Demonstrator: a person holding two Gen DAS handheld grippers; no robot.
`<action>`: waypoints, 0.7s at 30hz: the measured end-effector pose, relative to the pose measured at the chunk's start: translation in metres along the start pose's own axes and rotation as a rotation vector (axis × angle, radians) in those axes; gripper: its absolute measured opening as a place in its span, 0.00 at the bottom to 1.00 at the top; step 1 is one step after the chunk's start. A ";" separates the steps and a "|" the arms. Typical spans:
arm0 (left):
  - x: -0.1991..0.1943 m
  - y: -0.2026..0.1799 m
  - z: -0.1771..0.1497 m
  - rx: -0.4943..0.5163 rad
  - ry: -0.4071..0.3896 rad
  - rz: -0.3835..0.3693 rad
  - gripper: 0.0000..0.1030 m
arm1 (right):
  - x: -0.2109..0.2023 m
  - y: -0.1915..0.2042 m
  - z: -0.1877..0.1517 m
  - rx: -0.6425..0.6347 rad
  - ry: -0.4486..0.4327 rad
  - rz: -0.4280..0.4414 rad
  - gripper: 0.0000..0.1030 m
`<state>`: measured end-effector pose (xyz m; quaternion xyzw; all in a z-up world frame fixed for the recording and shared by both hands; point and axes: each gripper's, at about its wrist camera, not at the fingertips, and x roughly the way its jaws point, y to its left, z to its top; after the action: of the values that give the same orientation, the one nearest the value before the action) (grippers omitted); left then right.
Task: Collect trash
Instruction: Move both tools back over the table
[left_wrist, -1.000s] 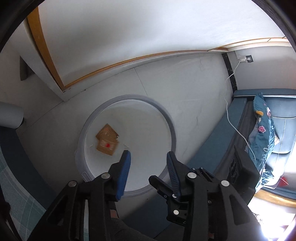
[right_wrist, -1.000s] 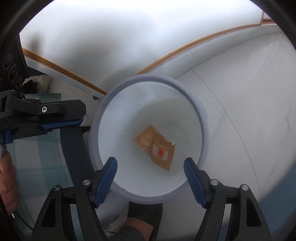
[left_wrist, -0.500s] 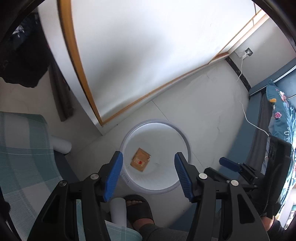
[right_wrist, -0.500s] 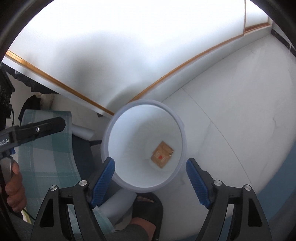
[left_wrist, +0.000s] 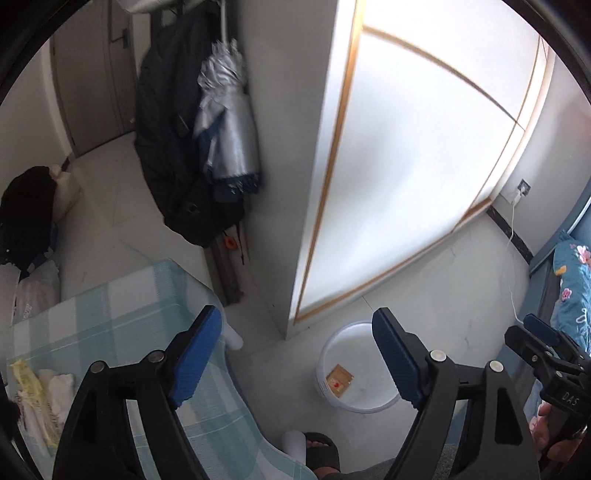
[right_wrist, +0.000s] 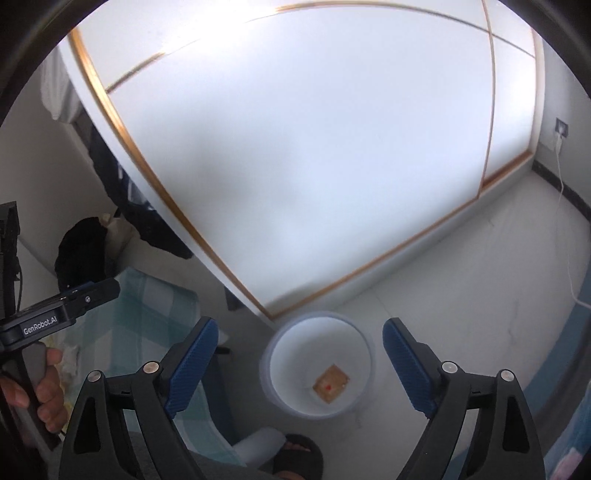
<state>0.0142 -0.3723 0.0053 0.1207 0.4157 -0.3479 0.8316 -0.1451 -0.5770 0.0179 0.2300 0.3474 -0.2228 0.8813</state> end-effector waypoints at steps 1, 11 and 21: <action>-0.011 0.006 0.001 -0.009 -0.025 0.010 0.82 | -0.010 0.009 0.005 -0.016 -0.026 0.009 0.89; -0.105 0.070 -0.013 -0.131 -0.247 0.164 0.96 | -0.094 0.119 0.012 -0.208 -0.248 0.212 0.94; -0.171 0.146 -0.049 -0.233 -0.359 0.347 0.97 | -0.113 0.226 -0.018 -0.319 -0.303 0.404 0.96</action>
<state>0.0130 -0.1604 0.0943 0.0299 0.2720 -0.1659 0.9474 -0.1039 -0.3612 0.1441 0.1171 0.1899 -0.0171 0.9747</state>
